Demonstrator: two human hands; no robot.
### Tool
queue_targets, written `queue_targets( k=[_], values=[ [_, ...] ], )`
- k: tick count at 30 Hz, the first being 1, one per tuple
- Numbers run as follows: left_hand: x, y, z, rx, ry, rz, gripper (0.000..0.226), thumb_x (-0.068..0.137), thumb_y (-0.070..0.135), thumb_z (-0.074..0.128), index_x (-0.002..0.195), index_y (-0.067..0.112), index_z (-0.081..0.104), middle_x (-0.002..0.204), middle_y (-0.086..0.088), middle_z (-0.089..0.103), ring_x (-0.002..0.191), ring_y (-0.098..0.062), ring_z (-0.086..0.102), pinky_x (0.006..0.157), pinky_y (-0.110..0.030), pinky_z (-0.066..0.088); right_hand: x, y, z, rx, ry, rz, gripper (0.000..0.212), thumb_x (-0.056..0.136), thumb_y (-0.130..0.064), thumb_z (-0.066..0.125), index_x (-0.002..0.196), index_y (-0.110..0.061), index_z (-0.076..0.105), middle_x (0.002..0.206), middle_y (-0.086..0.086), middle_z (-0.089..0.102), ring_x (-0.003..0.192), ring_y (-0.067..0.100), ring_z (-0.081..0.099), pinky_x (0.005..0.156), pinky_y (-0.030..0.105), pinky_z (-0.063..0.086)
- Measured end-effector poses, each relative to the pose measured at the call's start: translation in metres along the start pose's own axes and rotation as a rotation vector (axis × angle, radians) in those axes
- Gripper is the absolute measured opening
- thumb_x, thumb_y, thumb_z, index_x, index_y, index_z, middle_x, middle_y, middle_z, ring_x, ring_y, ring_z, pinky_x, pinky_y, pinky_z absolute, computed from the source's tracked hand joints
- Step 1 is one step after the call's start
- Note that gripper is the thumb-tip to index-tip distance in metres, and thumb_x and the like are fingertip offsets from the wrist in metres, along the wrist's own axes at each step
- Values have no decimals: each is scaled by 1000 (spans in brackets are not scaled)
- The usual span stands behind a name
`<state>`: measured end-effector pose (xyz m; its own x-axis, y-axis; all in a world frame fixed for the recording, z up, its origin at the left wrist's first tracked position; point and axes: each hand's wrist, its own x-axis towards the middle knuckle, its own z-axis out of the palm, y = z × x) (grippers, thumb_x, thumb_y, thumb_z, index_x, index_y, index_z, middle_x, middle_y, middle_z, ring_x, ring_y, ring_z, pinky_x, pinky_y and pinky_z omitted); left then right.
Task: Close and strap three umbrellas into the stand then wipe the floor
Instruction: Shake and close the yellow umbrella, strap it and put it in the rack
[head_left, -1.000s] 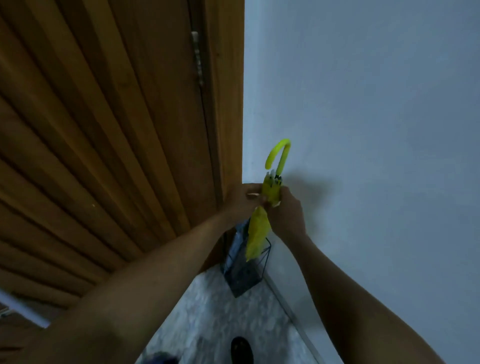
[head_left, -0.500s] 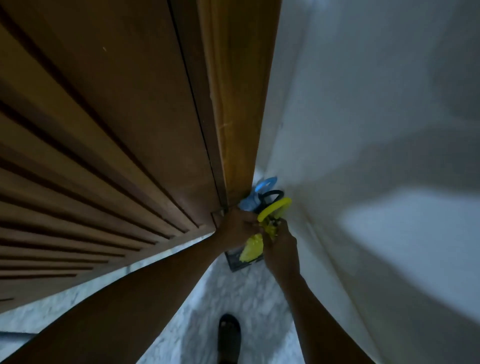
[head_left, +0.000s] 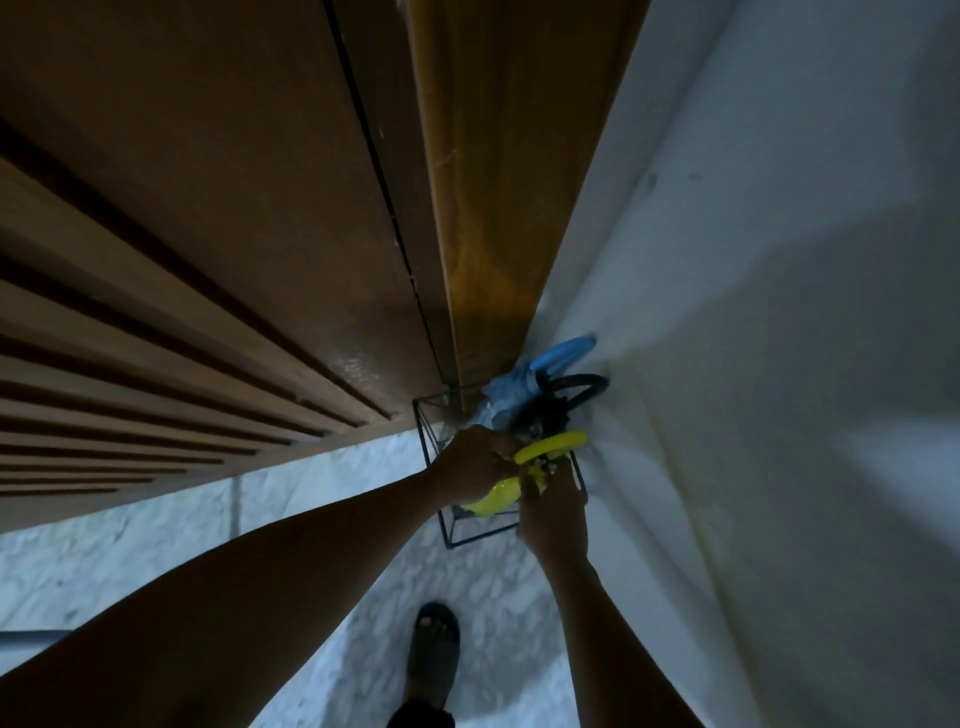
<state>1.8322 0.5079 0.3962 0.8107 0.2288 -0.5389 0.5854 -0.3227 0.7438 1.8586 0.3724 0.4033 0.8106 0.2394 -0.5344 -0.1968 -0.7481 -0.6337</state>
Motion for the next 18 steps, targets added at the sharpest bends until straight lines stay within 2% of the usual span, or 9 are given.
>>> queue_targets(
  k=[3, 4, 5, 7, 10, 12, 14, 16, 18],
  values=[
    [7, -4, 5, -48, 11, -18, 21, 85, 19, 73, 99, 3, 74, 95, -14, 74, 90, -25, 70, 75, -30, 55, 6, -1, 2, 29, 20, 26, 40, 98, -26, 54, 134, -10, 47, 121, 11, 65, 110, 31, 62, 87, 39, 51],
    [10, -4, 5, -53, 19, -25, 24, 85, 21, 73, 99, 2, 73, 96, -13, 74, 89, -24, 70, 71, -27, 55, 7, -2, 4, 30, 25, 27, 41, 98, -27, 54, 135, -11, 47, 121, 10, 65, 110, 31, 62, 88, 39, 51],
    [12, -4, 5, -51, 30, -28, 26, 85, 22, 73, 101, 1, 73, 96, -12, 74, 86, -22, 70, 64, -18, 51, 10, -2, 6, 26, 32, 19, 42, 98, -30, 53, 136, -12, 46, 119, 10, 65, 108, 31, 63, 88, 41, 52],
    [15, -2, 6, -46, 52, -26, 26, 86, 23, 72, 101, 2, 71, 93, -6, 71, 80, -14, 66, 55, -4, 40, 16, 4, 11, 10, 35, 22, 46, 97, -39, 50, 138, -18, 42, 113, 8, 66, 98, 32, 67, 81, 50, 56],
    [17, -1, 10, -36, 43, -12, 28, 87, 20, 70, 107, 1, 70, 91, 0, 64, 83, -10, 61, 60, -1, 41, 24, 17, 16, 38, 4, 79, 44, 95, -40, 53, 135, -24, 41, 112, 4, 65, 98, 31, 67, 71, 53, 59],
    [17, 1, 15, -46, 20, -19, 34, 86, 23, 72, 113, 3, 68, 104, -4, 68, 96, -14, 65, 77, -10, 49, 22, 11, 13, 48, -7, 119, 36, 94, -35, 56, 126, -24, 46, 111, 2, 65, 95, 31, 68, 71, 49, 60],
    [18, 0, 21, -111, 26, -46, 42, 81, 25, 77, 116, 5, 65, 111, -9, 68, 103, -19, 65, 90, -30, 54, 21, 9, 10, 47, 31, 139, 33, 91, -36, 59, 120, -24, 51, 113, 5, 67, 94, 33, 69, 76, 49, 59],
    [20, -1, 26, -148, 61, -56, 44, 78, 22, 80, 115, 4, 63, 110, -11, 68, 102, -20, 65, 91, -37, 55, 21, 8, 11, 27, 97, 151, 38, 88, -34, 66, 120, -18, 56, 113, 7, 67, 100, 33, 66, 83, 49, 57],
    [20, 1, 28, -167, 82, -65, 43, 78, 17, 80, 114, 3, 62, 109, -12, 67, 102, -22, 65, 90, -38, 55, 18, 5, 11, 71, 168, 179, 40, 85, -36, 70, 119, -19, 56, 108, 8, 69, 97, 34, 67, 80, 49, 57]
  ],
)
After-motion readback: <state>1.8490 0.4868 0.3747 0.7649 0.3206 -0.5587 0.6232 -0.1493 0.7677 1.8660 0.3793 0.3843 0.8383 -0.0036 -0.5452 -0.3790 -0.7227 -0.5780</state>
